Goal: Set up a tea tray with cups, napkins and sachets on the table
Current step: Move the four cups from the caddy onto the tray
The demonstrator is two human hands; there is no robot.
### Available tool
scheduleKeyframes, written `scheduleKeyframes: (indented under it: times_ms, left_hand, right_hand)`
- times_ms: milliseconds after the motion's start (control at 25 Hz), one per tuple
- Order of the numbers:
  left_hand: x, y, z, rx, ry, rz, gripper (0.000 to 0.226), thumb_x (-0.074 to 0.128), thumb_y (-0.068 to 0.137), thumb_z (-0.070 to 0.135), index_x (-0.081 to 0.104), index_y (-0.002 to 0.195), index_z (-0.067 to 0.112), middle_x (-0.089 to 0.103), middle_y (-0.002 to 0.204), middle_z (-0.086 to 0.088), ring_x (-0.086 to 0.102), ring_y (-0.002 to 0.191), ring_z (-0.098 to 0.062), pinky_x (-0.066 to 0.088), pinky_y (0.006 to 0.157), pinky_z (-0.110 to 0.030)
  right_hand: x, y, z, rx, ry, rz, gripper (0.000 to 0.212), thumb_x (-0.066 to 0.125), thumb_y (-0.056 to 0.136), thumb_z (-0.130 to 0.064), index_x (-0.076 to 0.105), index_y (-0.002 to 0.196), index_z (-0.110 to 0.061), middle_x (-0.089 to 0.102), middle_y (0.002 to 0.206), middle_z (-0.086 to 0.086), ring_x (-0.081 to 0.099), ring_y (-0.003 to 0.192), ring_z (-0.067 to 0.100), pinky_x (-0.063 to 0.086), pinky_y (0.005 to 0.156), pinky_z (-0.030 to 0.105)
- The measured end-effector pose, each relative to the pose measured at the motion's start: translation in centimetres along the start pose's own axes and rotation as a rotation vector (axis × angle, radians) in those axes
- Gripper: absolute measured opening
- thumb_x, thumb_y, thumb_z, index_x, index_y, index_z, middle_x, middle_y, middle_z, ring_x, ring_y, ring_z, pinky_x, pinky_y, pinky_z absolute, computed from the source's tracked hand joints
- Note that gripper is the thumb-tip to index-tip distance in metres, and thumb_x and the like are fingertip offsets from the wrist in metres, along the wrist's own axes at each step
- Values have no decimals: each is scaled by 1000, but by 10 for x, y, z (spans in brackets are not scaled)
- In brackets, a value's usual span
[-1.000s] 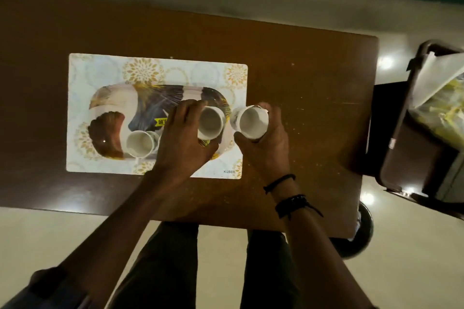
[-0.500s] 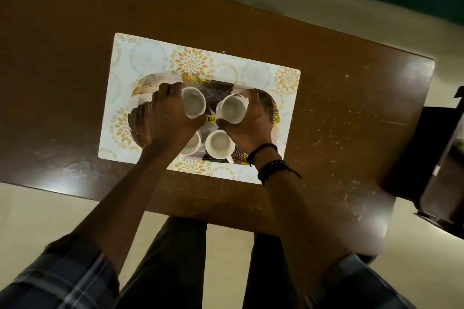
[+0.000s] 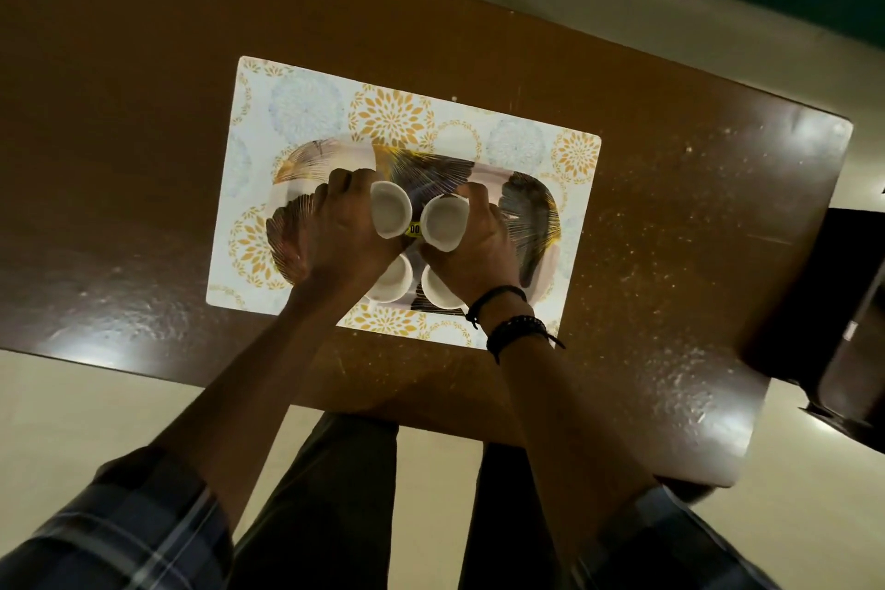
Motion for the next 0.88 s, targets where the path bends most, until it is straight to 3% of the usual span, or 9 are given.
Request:
scheduleKeyframes:
  times_ms: [200,480,640,720,880]
  left_hand:
    - [7,-4,2,9,-119,-100,84,81,60,54,53,124,8,58,122,-16,55,110,-34,42,84,-40]
    - [-12,-27,22,-60,-69,52,101,82,61,52,38,143,14,43,146,-15,35,135,-39,28,105,-52]
    - [-12,-42,61,-15,-52,69,91,80,68,36,35,145,16,36,150,-13,24,142,-36,19,111,-47]
    - [-7,-49,88,18,-98,55,84,76,73,28,35,145,15,34,150,-13,20,143,-35,18,114,-46]
    - [17,-66,158,105,-164,9,69,60,87,39,34,145,12,33,151,-16,22,143,-35,16,117,-47]
  right_hand:
    - [-2,-6,4,-29,-7,-19,73,77,74,-29,39,136,-18,54,125,13,54,115,34,48,81,38]
    - [-24,-25,13,-60,40,2,94,77,76,-28,21,150,-15,49,138,14,49,125,33,45,99,46]
    - [-55,-39,34,-67,62,105,93,76,77,-25,19,150,-12,37,150,12,42,134,31,41,106,45]
    - [-75,-48,55,-20,74,155,90,73,79,-26,20,150,-14,41,146,12,46,129,31,44,103,44]
    - [-134,-75,125,124,143,348,81,71,82,-28,25,148,-15,42,146,10,46,129,28,44,105,46]
Point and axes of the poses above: each hand's wrist, its own y-axis towards the middle knuckle, its own x-axis out of the palm, z = x × y, the point moved 7 cm from there along y, towards the middle knuckle
